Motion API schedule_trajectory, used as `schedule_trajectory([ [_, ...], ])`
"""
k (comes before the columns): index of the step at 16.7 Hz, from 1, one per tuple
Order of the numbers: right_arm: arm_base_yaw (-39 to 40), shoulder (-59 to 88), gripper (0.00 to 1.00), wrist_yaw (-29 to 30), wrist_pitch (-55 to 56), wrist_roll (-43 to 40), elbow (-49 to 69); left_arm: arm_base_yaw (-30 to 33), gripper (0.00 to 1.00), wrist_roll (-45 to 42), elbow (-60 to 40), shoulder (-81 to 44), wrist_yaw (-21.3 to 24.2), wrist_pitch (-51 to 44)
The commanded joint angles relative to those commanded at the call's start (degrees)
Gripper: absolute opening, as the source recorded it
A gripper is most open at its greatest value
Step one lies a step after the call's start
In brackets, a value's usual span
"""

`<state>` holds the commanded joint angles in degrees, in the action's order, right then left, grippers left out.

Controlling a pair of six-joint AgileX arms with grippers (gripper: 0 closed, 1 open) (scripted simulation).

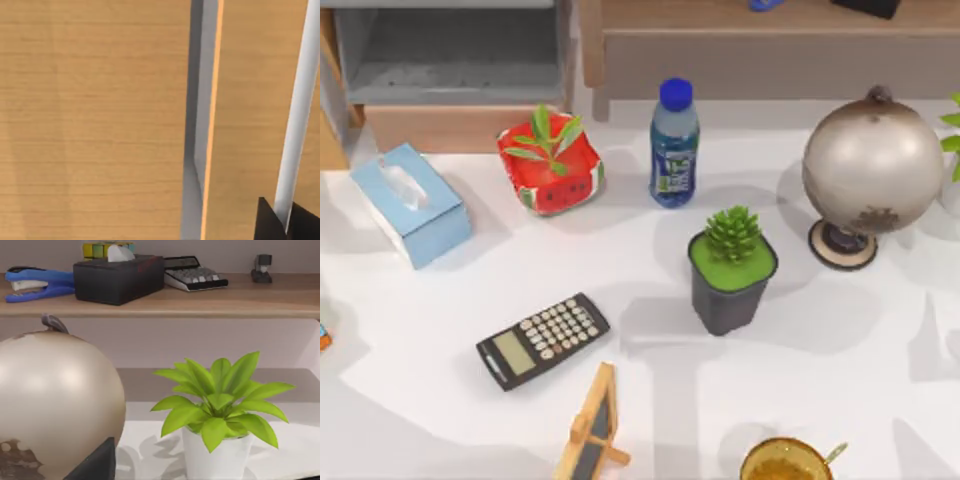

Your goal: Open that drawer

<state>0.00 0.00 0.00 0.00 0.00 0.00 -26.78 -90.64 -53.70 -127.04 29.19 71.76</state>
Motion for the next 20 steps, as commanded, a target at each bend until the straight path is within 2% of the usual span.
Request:
schedule_trajectory([
  [6, 0.00, 0.00, 1.00, 0.00, 0.00, 0.00, 0.00, -0.42, 0.00, -0.02, 0.79, 0.34, 0.26, 0.61],
  [12, 0.00, 0.00, 1.00, 0.00, 0.00, 0.00, 0.00, -4.61, 0.00, -0.17, 12.57, 4.82, 4.54, 6.44],
  [18, 0.00, 0.00, 1.00, 0.00, 0.00, 0.00, 0.00, -5.14, 0.00, -0.36, 13.70, 5.67, 5.18, 7.61],
  [20, 0.00, 0.00, 1.00, 0.00, 0.00, 0.00, 0.00, -6.43, 0.00, -0.37, 15.80, 6.56, 6.68, 9.01],
])
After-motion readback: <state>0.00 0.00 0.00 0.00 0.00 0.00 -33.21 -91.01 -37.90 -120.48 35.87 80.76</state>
